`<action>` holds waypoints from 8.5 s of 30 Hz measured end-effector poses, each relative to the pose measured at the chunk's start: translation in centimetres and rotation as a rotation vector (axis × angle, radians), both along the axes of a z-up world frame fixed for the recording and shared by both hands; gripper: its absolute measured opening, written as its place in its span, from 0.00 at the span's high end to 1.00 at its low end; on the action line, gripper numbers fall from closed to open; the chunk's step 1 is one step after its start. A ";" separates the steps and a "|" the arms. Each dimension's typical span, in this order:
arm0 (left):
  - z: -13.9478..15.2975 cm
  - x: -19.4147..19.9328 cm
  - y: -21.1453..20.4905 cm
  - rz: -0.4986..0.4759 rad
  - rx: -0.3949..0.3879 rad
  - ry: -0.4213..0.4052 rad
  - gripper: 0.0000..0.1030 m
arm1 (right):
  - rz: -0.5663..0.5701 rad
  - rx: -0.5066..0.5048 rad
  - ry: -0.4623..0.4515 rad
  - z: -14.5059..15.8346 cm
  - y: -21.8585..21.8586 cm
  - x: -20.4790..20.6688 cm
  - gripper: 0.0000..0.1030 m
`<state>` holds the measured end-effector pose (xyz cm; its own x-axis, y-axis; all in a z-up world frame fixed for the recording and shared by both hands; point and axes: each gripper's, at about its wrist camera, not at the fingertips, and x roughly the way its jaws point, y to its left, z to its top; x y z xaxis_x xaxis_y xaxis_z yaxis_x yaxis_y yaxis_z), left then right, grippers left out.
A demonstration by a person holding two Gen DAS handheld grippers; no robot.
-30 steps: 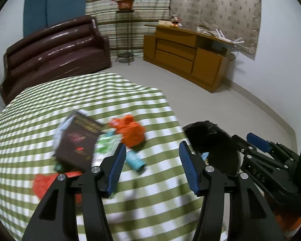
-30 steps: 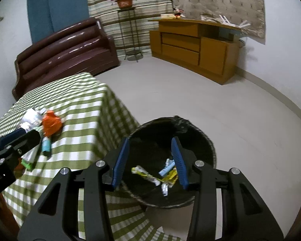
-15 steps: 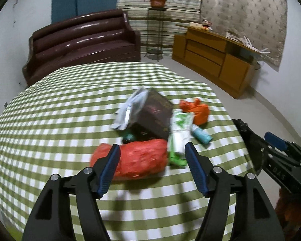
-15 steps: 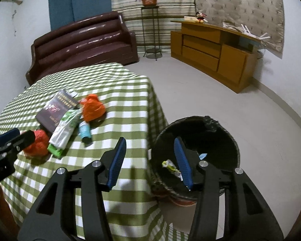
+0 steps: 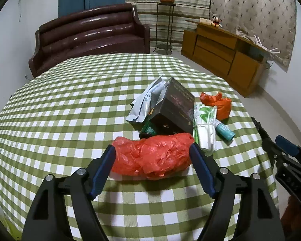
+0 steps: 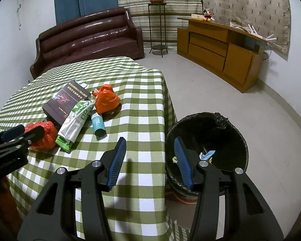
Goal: Collect trash
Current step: 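Grasp the red plastic bag with the left tool while the right tool grasps the white-green packet, then carry the red bag and white-green packet over the black bin with both tools, then open both tools to drop the packet and red bag into the bin, then move both open tools back over the dark brown box on the table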
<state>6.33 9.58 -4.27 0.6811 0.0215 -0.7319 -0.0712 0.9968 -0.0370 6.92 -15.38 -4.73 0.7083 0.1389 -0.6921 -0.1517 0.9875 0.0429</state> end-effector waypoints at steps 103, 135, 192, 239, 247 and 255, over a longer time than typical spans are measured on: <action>-0.8 -4.3 14.3 0.162 -0.020 -0.049 0.50 | 0.129 -0.083 0.137 -1.3 11.7 1.8 0.59; 2.5 -3.2 2.8 -0.041 -0.072 -0.109 0.50 | -0.001 -0.080 -0.024 2.4 1.3 -2.1 0.69; -0.2 7.2 -19.7 -0.362 -0.047 -0.034 0.42 | -0.242 0.044 0.007 -1.4 -14.1 3.5 0.60; 1.0 6.7 -21.9 -0.393 -0.056 -0.076 0.36 | -0.276 0.075 -0.012 -1.3 -15.5 3.2 0.60; 1.5 6.4 -21.7 -0.388 -0.061 -0.085 0.35 | -0.276 0.076 -0.016 -1.0 -15.5 3.1 0.60; 2.1 6.0 -20.1 -0.356 -0.050 -0.095 0.35 | -0.267 0.074 -0.023 -0.4 -14.9 3.0 0.60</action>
<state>12.31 -10.50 -2.20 0.7040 -0.2636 -0.6595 0.2860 0.9552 -0.0765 9.95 -30.29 -5.18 0.7422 -0.0055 -0.6701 0.1120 0.9869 0.1160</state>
